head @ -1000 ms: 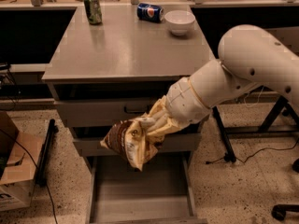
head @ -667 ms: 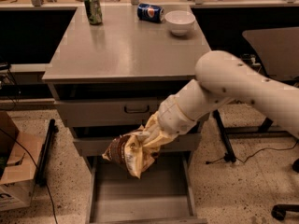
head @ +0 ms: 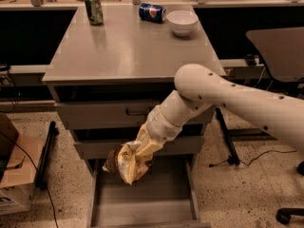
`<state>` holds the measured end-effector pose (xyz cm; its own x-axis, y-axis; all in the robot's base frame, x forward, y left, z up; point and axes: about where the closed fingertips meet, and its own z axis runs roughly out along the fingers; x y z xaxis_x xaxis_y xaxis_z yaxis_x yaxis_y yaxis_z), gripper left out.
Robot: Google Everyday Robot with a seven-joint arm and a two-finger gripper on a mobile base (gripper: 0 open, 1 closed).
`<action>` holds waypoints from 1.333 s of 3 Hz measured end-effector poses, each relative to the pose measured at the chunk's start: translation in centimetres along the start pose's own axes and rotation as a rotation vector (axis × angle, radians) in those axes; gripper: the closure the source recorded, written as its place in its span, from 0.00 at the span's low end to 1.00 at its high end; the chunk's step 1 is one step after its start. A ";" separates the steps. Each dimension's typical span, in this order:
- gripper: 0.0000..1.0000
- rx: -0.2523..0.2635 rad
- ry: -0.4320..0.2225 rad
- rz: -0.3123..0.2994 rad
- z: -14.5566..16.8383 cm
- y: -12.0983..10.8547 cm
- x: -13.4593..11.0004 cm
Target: Place brown chip bag into bottom drawer
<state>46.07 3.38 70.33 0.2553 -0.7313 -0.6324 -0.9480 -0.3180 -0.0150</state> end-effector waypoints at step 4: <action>1.00 -0.153 -0.186 0.348 19.1 5.3 14.7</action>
Offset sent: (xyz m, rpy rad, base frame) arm -0.0451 0.0096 -0.1909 0.0516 0.3707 -0.0936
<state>41.14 2.49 46.17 -0.1266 -0.6940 -0.7088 -0.9289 -0.1678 0.3302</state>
